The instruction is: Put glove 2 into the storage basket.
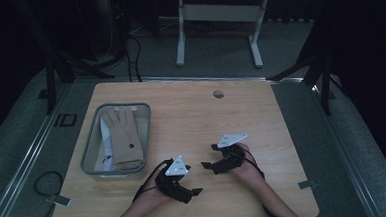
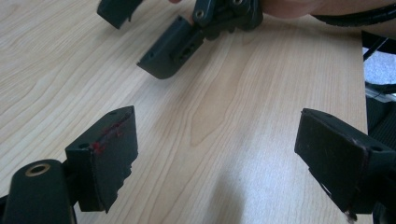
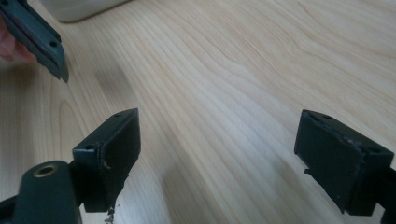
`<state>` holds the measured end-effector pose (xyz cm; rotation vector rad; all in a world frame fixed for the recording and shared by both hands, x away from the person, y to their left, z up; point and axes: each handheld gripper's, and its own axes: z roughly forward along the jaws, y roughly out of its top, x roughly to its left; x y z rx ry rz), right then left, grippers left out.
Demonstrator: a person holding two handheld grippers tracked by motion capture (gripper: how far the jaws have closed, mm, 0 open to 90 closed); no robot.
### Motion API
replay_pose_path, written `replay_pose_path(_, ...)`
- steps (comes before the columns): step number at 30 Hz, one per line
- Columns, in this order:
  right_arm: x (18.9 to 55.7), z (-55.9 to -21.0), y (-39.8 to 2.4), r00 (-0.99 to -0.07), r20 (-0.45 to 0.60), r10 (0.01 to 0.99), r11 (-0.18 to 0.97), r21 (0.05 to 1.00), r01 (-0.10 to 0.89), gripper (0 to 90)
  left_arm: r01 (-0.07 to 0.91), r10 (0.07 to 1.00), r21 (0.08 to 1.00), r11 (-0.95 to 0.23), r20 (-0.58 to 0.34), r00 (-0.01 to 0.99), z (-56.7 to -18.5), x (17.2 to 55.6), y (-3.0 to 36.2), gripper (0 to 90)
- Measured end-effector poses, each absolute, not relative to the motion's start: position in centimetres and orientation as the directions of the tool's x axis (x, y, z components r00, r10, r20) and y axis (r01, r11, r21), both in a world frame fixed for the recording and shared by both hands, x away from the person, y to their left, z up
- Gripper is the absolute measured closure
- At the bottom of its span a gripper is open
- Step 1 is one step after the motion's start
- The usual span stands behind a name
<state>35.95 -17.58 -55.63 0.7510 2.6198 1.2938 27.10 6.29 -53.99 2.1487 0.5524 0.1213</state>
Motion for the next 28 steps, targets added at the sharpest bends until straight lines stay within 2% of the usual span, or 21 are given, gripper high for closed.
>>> replay_pose_path(17, 34.0, -55.8, -20.6, -0.852, 0.064, 0.519, 0.502, 0.784, 0.365, 14.1, 0.333, 0.405, 0.793, -0.51, -0.12, 0.906, -55.5, 26.7, 5.8, 13.4)
replay_pose_path(28, 34.2, -55.9, -20.5, -0.847, 0.06, 0.528, 0.5, 0.784, 0.368, 14.1, 0.315, 0.396, 0.794, -0.52, -0.103, 0.912, -55.5, 26.5, 5.7, 13.3)
